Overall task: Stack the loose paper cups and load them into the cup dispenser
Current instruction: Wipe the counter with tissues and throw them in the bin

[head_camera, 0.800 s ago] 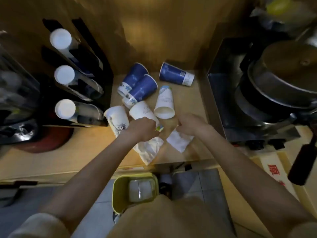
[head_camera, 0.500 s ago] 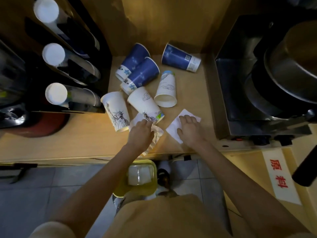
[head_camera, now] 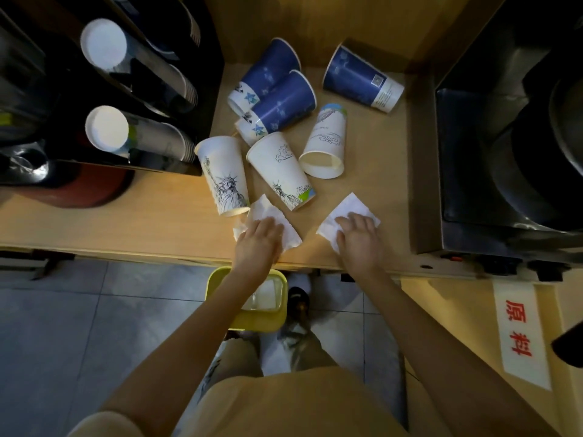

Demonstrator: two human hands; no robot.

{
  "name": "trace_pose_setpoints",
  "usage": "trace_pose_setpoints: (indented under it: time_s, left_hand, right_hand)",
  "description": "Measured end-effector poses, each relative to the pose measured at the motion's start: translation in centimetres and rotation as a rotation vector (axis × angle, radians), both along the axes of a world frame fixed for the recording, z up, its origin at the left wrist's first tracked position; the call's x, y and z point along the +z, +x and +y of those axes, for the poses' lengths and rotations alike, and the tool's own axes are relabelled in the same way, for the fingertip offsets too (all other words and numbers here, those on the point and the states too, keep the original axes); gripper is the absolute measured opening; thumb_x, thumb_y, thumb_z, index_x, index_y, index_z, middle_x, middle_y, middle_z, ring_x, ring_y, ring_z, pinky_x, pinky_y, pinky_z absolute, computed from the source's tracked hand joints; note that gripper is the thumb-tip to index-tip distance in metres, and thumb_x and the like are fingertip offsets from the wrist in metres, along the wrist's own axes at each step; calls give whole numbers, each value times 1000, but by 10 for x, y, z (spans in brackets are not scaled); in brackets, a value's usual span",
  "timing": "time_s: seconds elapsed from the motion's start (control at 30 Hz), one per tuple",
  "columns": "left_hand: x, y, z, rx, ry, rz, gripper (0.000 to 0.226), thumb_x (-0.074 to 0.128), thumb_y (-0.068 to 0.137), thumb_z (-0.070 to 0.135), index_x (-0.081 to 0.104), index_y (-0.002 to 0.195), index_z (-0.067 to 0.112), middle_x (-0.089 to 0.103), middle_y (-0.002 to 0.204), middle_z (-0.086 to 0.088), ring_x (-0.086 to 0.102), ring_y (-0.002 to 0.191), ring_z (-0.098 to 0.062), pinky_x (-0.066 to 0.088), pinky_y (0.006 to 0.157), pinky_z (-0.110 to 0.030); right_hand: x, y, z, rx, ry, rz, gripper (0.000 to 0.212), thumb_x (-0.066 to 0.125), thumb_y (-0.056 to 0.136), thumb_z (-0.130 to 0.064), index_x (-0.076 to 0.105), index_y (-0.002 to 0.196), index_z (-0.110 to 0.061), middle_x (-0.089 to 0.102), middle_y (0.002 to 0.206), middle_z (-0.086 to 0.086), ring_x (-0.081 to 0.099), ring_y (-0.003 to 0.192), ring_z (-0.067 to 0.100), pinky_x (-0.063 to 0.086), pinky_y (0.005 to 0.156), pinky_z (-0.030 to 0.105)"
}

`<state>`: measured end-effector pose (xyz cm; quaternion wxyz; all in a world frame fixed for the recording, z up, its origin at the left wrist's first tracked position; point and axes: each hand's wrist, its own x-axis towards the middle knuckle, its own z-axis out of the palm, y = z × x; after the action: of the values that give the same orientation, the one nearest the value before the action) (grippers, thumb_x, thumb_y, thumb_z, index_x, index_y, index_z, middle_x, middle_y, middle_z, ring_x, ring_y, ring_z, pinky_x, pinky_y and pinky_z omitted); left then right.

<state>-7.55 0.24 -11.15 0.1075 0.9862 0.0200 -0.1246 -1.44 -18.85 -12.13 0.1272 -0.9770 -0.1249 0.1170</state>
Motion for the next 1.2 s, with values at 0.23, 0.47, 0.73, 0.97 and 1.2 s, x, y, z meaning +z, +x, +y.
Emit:
trace_pose_setpoints:
  time_s: [0.23,0.47,0.73,0.97,1.2]
  left_hand:
    - [7,-31,7,184,-144,63,26,52,88,13,66,109,17,60,115,-14,55,110,-35,48,82,-42]
    - [-3,-98,37,364,-349,59,29,47,86,4,67,106,11,61,117,-16,61,98,-39,49,75,-41]
    - [-42,-178,74,557,-265,102,31,39,93,15,60,116,18,62,106,-19,58,94,-41,42,68,-37]
    - [-113,-198,97,949,-548,82,26,48,87,7,73,93,5,65,82,-16,62,75,-29,55,69,-30]
    - [-229,-179,95,890,-511,269,50,65,78,12,54,126,8,53,124,-19,52,111,-35,43,94,-35]
  right_hand:
    - [7,-27,13,-6,42,-54,22,59,75,-1,70,94,-6,67,95,19,62,94,37,52,76,38]
    - [22,-83,51,77,290,214,26,53,85,-7,67,105,-15,65,117,12,62,99,36,52,80,41]
    - [-18,-166,92,126,319,274,26,59,86,-19,67,109,-25,68,95,14,60,95,28,48,74,34]
    - [-104,-179,101,-72,427,526,15,58,86,-6,71,92,-10,73,90,13,61,79,22,41,61,21]
    - [-243,-154,118,-220,404,622,18,57,84,-3,68,99,-4,70,99,20,63,93,35,52,79,43]
